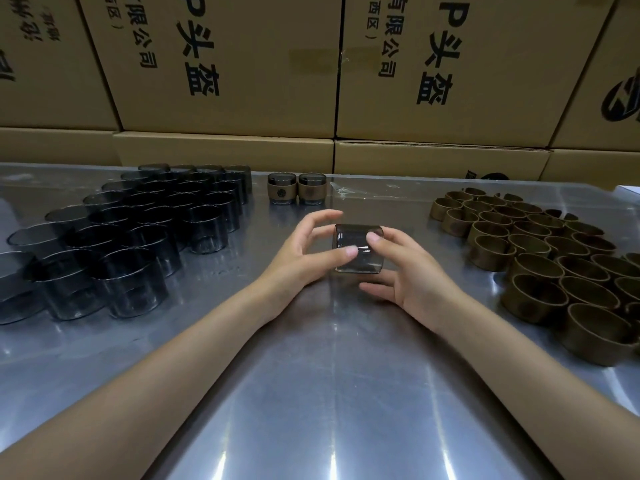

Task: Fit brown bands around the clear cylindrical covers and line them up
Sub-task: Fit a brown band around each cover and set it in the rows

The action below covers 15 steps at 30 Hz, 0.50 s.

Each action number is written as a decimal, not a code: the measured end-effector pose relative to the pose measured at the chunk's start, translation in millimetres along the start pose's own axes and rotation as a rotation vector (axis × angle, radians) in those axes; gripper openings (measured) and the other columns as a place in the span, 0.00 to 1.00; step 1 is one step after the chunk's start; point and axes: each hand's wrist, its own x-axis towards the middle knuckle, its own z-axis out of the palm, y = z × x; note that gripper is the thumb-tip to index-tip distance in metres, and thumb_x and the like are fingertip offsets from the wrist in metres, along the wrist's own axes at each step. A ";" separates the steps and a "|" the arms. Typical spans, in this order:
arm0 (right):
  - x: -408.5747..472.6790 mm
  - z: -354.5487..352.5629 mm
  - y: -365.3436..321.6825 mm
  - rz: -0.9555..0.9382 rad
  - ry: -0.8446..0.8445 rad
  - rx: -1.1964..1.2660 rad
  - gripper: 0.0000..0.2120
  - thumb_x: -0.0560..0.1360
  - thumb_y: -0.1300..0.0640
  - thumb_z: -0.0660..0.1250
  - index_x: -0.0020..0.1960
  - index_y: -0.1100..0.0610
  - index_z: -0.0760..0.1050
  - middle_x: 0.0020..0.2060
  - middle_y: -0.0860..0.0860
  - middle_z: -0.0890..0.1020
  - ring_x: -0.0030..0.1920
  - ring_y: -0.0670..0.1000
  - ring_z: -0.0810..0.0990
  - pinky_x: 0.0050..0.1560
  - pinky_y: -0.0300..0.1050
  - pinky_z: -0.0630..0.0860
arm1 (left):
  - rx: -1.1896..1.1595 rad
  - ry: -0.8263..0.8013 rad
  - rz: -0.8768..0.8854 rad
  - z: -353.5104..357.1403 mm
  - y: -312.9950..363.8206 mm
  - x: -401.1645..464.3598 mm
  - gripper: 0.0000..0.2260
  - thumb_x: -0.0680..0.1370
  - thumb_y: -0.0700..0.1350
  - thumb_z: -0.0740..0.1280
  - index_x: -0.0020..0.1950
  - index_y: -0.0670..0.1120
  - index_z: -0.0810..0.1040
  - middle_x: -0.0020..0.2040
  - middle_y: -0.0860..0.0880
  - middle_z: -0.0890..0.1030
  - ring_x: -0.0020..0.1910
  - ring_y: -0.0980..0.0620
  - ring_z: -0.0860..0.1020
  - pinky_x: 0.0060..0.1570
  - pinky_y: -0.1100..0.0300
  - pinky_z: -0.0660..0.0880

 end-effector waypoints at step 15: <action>-3.4 -5.6 -1.4 -0.060 -0.127 0.128 0.26 0.68 0.72 0.69 0.59 0.50 0.72 0.55 0.52 0.79 0.53 0.53 0.83 0.54 0.48 0.79 | 0.072 0.126 -0.016 5.9 3.2 0.3 0.20 0.69 0.56 0.73 0.60 0.55 0.80 0.55 0.50 0.84 0.55 0.50 0.82 0.57 0.53 0.78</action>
